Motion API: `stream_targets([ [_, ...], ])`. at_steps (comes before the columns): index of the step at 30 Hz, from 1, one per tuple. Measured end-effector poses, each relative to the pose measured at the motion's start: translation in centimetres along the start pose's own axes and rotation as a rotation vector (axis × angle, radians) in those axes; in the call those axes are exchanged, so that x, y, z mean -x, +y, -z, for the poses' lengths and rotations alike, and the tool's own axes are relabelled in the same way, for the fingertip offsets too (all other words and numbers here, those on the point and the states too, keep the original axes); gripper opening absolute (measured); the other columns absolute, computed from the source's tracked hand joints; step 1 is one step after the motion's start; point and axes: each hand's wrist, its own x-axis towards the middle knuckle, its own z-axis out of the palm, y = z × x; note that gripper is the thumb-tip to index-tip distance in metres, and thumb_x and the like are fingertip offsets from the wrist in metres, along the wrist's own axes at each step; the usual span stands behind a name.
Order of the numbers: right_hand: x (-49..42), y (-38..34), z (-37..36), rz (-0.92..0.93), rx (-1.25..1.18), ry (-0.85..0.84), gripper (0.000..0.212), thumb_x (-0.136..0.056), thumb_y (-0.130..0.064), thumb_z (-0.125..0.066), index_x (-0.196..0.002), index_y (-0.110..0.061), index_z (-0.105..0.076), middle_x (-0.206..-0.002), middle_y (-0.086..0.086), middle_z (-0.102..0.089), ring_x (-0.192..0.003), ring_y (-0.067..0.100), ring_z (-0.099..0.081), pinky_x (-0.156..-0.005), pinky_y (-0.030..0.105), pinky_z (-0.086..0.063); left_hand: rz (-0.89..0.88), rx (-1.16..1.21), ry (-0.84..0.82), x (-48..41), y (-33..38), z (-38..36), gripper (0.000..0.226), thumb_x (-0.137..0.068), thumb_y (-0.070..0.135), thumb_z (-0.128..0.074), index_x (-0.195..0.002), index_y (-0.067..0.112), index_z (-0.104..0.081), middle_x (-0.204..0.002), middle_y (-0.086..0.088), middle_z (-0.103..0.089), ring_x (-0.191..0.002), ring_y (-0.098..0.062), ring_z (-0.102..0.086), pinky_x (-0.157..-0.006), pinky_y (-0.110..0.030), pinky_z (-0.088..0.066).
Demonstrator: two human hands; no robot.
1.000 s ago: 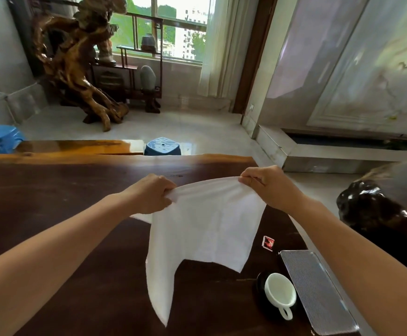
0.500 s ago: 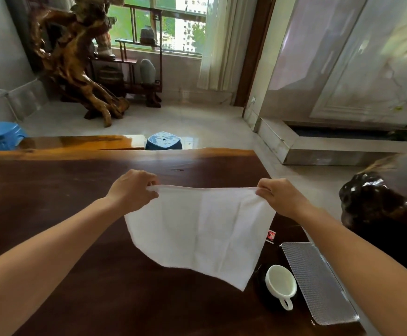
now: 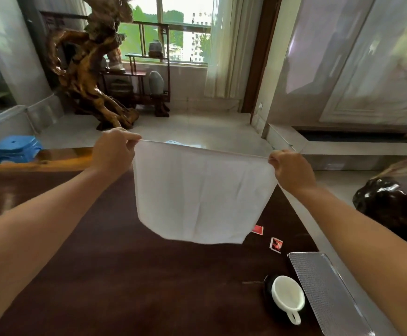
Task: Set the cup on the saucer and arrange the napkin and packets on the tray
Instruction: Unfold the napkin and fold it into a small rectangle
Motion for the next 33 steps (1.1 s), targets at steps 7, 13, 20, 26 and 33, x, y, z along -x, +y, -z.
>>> stream_targets([
  [7,0.3,0.8,0.7,0.063,0.008,0.058,0.012,-0.093,-0.012,-0.064,-0.095,-0.009,-0.076,-0.091,0.011,-0.070,-0.081,0.030,-0.067,-0.069,0.040,-0.057,0.016,-0.038,0.056,1.9,0.7,2.3,0.021,-0.093,0.010,-0.066,-0.110,0.006,-0.077,-0.104,-0.016,-0.075,-0.089,-0.034,-0.069,-0.077,-0.040,-0.052],
  [13,7.5,2.6,-3.6,0.046,-0.075,-0.200,0.013,-0.088,-0.006,-0.067,-0.093,-0.014,-0.076,-0.090,0.006,-0.066,-0.085,0.029,-0.063,-0.063,0.030,-0.047,0.181,-0.062,-0.226,11.3,0.3,-0.4,0.020,-0.084,0.001,-0.072,-0.100,0.010,-0.081,-0.101,-0.009,-0.078,-0.089,-0.031,-0.073,-0.082,-0.042,-0.058],
  [20,22.9,4.3,-10.9,-0.171,-0.200,-0.673,0.019,-0.093,-0.012,-0.057,-0.099,-0.018,-0.074,-0.099,0.003,-0.062,-0.094,0.028,-0.062,-0.070,0.034,-0.049,0.593,-0.082,-0.696,28.3,0.8,-4.1,0.018,-0.084,0.016,-0.075,-0.094,0.029,-0.082,-0.100,0.004,-0.079,-0.090,-0.022,-0.072,-0.082,-0.037,-0.057],
  [26,32.5,4.6,-13.6,-0.217,-0.161,-0.963,0.023,-0.090,-0.005,-0.058,-0.098,-0.022,-0.072,-0.100,0.001,-0.062,-0.093,0.027,-0.064,-0.081,0.043,-0.056,0.820,-0.126,-0.936,39.4,1.4,-5.1,0.016,-0.087,0.022,-0.070,-0.090,0.033,-0.081,-0.098,0.008,-0.078,-0.086,-0.013,-0.070,-0.080,-0.034,-0.058],
  [33,33.7,4.5,-15.6,-0.271,-0.146,-1.160,0.022,-0.093,-0.007,-0.058,-0.107,-0.020,-0.070,-0.106,0.002,-0.068,-0.096,0.020,-0.066,-0.083,0.037,-0.059,0.865,-0.024,-1.096,41.3,-0.8,-6.0,0.009,-0.091,0.027,-0.070,-0.090,0.030,-0.078,-0.094,0.007,-0.075,-0.089,-0.011,-0.066,-0.081,-0.031,-0.055],
])
